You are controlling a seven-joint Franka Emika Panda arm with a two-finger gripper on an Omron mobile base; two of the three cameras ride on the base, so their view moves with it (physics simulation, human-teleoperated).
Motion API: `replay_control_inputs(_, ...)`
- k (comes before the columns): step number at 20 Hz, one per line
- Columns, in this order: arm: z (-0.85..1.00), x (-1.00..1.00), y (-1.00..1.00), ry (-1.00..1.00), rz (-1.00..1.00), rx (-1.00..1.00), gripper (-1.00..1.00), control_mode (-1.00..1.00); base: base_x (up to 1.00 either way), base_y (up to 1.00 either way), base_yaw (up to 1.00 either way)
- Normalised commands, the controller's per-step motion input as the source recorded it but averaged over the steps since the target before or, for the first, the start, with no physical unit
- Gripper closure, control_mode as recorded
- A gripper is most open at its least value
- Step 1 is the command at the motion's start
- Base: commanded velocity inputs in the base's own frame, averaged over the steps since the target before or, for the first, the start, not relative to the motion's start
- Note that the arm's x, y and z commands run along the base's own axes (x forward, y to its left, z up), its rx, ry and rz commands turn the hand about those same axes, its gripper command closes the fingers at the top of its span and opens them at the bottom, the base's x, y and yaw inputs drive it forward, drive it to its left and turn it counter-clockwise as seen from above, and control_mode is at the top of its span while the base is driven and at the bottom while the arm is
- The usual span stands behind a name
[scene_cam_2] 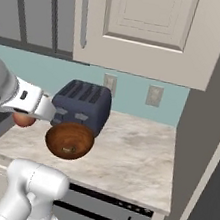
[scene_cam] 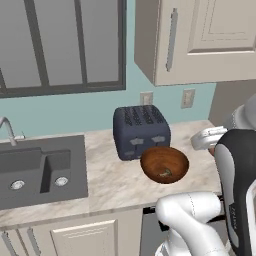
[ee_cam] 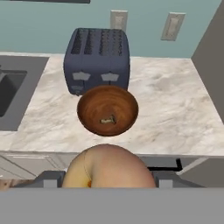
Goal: Take the mushroom, peach, and broccoli from the freezer and place them in the bowl on the counter.
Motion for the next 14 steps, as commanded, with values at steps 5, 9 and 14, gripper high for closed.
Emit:
replay_control_inputs(5, 0.00, 0.00, 0.00, 0.00, 0.00, 0.00, 1.00, 1.00, 0.57, 0.09, 0.05)
replay_control_inputs(9, -0.23, 0.32, 0.00, 0.02, 0.00, 0.00, 1.00, -1.00, 0.31, 0.01, 0.01)
replay_control_inputs(14, -0.69, 0.69, 0.00, 0.07, 0.00, 0.00, 1.00, -1.00, 0.00, 0.00, 0.00)
